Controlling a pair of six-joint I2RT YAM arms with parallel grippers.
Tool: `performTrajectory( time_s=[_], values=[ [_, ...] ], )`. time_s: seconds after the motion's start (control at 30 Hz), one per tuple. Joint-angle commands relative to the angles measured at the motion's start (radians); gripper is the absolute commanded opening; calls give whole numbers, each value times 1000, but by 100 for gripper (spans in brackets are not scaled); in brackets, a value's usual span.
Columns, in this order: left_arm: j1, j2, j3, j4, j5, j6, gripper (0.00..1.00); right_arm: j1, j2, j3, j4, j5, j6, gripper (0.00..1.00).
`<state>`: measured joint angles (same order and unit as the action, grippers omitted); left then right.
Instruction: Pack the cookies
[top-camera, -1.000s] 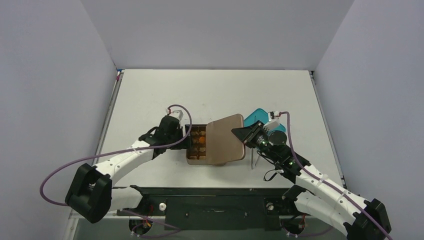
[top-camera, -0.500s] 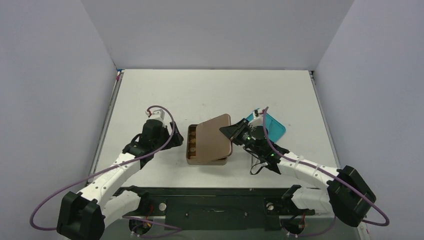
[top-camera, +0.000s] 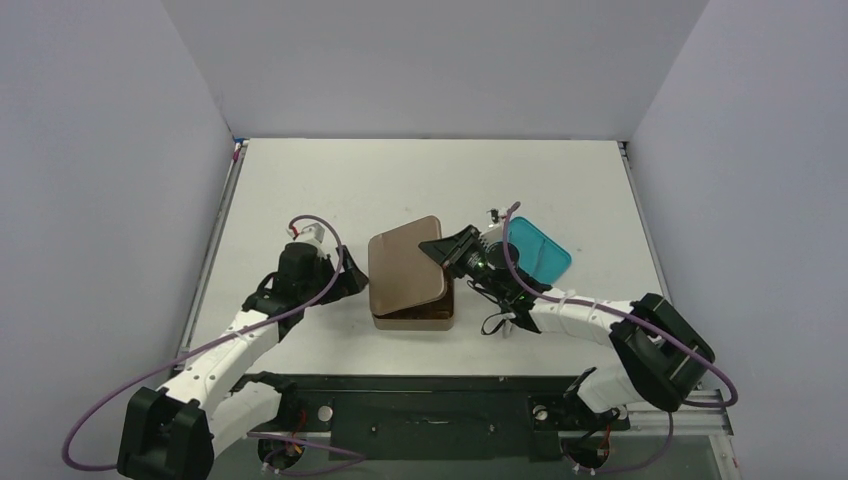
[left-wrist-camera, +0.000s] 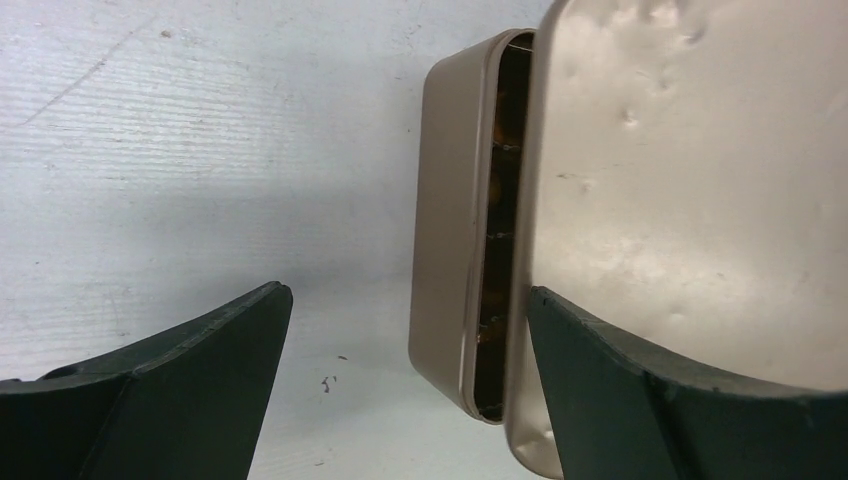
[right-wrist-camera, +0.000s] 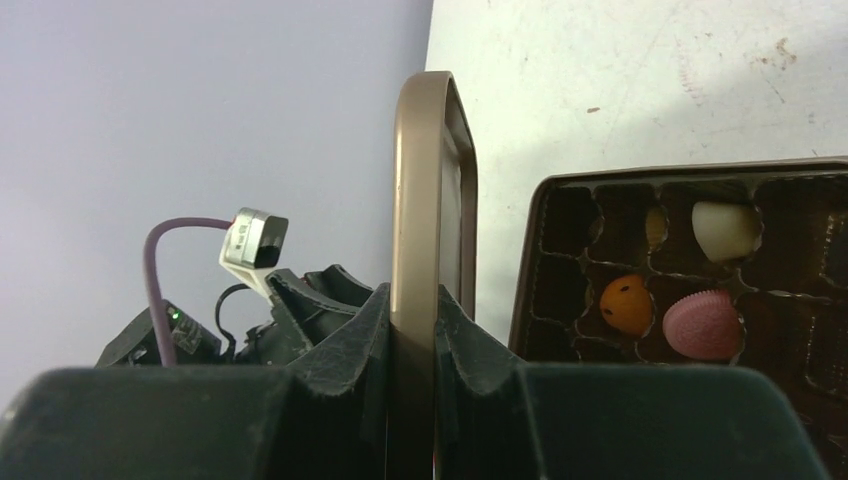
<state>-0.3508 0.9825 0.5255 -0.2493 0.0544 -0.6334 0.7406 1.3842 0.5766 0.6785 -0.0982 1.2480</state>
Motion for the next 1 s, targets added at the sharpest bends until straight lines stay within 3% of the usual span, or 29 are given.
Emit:
performTrajectory(
  time_s=[0.0, 0.4, 0.97],
  values=[
    [8, 15, -1, 85, 56, -29, 87, 5, 56, 41, 179, -24, 50, 0],
    [10, 25, -25, 121, 71, -53, 87, 3, 170, 17, 304, -35, 105, 0],
    [10, 144, -29, 232, 187, -62, 84, -13, 179, -78, 356, -7, 134, 0]
  ],
)
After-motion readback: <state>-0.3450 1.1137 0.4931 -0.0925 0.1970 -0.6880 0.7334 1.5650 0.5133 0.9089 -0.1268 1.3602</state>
